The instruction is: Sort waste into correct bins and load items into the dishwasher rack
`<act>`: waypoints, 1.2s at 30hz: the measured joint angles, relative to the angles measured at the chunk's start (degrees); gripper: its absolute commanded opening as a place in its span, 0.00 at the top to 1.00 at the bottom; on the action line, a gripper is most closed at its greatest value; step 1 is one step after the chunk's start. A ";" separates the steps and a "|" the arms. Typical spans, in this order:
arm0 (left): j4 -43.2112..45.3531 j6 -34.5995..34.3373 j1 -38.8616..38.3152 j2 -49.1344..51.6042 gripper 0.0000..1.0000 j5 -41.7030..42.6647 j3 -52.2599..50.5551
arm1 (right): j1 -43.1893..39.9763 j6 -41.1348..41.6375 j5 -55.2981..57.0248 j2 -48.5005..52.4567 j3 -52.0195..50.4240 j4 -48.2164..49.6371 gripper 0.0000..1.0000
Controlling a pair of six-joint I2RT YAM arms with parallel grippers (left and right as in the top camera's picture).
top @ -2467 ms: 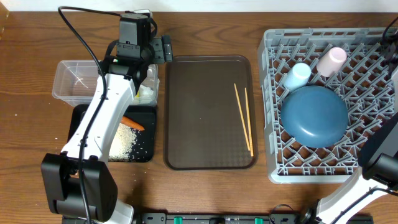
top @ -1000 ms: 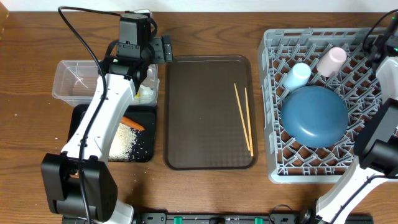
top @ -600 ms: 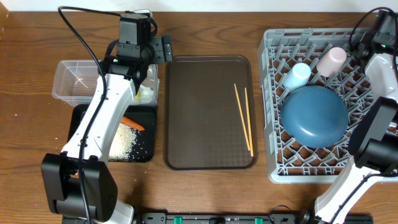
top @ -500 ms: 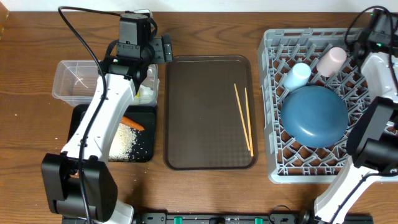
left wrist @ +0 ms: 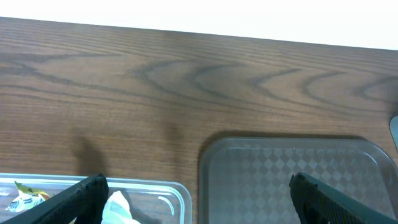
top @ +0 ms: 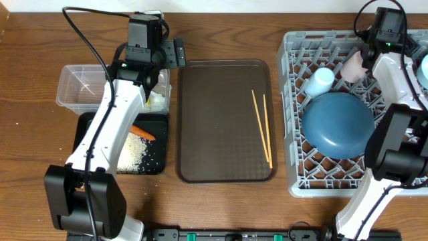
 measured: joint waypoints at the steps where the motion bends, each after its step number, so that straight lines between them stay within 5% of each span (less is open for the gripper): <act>1: -0.02 0.00 0.00 0.00 0.06 0.00 0.00 | -0.04 2.69 -1.90 -0.55 0.00 -2.38 0.39; 10: -0.02 0.00 -0.02 0.00 0.06 0.00 0.00 | -6.36 27.47 -21.70 -12.02 1.79 -9.40 0.46; 21: -0.02 0.00 0.00 0.00 0.06 0.00 0.00 | -29.00 66.34 -40.24 -24.44 3.87 -16.85 0.57; 27: -0.02 0.00 0.00 0.00 0.06 0.00 0.00 | -38.36 75.36 -51.25 -20.09 3.85 -19.04 0.58; 36: -0.02 0.00 0.00 0.00 0.06 0.00 0.00 | -38.66 77.88 -56.28 -10.69 3.80 -15.47 0.58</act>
